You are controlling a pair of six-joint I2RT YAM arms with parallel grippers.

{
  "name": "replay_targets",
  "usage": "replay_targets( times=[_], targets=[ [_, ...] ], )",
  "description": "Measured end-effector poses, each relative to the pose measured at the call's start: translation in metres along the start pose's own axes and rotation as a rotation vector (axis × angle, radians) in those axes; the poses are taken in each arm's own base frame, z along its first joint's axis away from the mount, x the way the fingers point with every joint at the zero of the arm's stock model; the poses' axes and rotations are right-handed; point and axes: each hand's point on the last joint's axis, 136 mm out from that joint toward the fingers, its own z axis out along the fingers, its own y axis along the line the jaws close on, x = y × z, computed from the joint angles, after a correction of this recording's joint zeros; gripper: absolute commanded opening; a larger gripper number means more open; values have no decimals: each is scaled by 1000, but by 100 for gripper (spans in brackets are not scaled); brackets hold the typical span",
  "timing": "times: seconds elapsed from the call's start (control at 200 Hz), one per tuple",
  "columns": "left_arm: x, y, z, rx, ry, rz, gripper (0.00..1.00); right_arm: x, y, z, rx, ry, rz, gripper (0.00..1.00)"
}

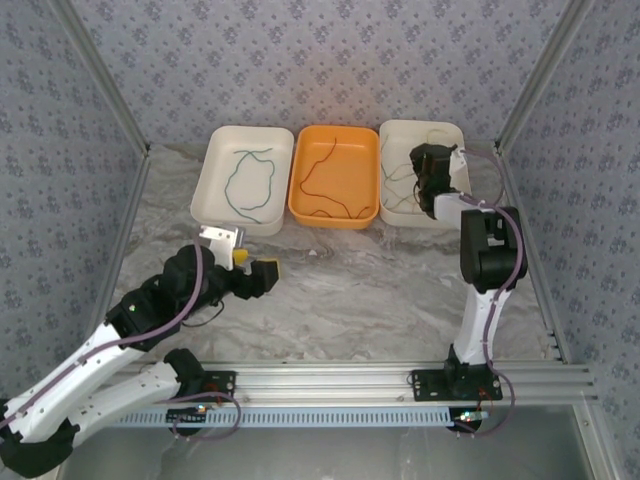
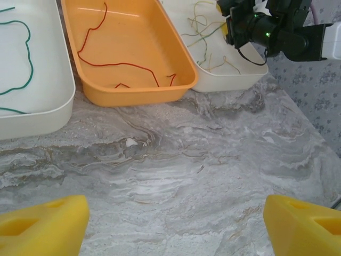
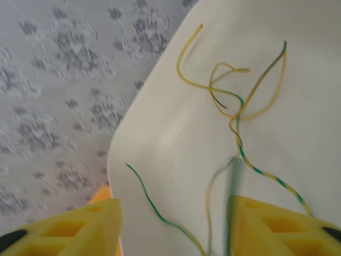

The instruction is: Untangle the cables

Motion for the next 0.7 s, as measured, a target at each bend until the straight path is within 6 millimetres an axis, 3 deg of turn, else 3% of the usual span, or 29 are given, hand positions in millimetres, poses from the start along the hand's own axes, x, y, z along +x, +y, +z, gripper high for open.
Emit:
replay_targets(
  times=[0.085, 0.235, 0.46, 0.555, 0.61, 0.7],
  targets=[
    [-5, -3, -3, 10, -11, -3, 85, -6, 4, -22, 35, 24, 4, 66],
    [-8, -5, -6, 15, -10, -15, 86, -32, 18, -78, 46, 8, 35, 82],
    [-16, -6, -19, 7, -7, -38, 89, -69, 26, -155, 74, -26, 27, 84],
    [-17, -2, -26, -20, -7, -54, 98, -80, 25, -189, 75, -41, -39, 84],
    [-18, 2, -31, -34, -12, -56, 99, -86, 28, -212, 54, -52, -88, 98],
    [-19, 6, -40, -46, -25, -65, 99, -89, 29, -251, 1, -61, -185, 99]
  ],
)
